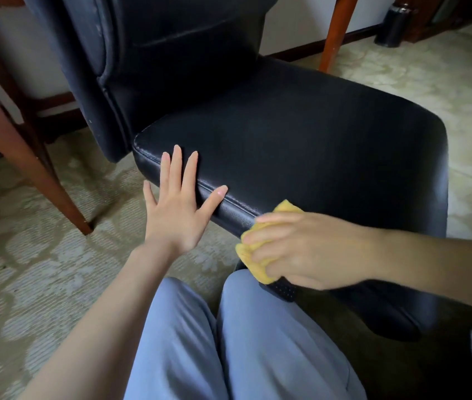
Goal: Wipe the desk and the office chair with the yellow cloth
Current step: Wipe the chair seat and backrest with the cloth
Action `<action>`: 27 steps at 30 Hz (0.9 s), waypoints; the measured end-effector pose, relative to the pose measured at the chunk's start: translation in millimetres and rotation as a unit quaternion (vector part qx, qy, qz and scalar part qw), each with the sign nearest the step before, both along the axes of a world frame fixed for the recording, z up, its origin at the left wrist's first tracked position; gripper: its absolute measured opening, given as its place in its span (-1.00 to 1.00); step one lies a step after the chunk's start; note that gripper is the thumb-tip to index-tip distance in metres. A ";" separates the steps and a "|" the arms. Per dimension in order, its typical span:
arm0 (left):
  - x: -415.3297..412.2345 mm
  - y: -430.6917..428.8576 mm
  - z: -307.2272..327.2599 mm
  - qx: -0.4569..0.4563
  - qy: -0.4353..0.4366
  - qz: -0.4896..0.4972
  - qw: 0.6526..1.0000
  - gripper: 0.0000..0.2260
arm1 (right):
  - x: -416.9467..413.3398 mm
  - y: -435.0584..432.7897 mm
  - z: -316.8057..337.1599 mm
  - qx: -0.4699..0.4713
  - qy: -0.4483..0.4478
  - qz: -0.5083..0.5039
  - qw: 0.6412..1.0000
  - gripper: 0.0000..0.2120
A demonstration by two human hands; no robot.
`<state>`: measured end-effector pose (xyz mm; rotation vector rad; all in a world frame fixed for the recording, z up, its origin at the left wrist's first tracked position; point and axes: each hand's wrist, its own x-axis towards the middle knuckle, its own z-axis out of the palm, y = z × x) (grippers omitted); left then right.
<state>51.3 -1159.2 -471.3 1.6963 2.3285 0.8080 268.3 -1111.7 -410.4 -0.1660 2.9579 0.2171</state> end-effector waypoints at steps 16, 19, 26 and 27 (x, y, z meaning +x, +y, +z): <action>-43.0 -7.4 6.3 -0.048 -0.053 0.088 0.994 -0.49 | -157.5 36.2 3.7 -0.046 0.010 -0.132 0.990 -0.74; -47.3 -16.7 9.5 -0.038 -0.056 0.095 0.993 -0.49 | -173.4 36.4 4.0 -0.040 0.004 -0.174 0.984 -0.74; -55.1 -26.8 24.1 -0.022 -0.048 0.092 0.994 -0.49 | -138.4 3.3 4.4 -0.084 0.069 -0.169 0.980 -0.69; -52.2 -25.2 26.6 -0.018 -0.052 0.087 0.995 -0.50 | -128.5 -5.5 2.7 -0.083 0.085 -0.175 0.977 -0.69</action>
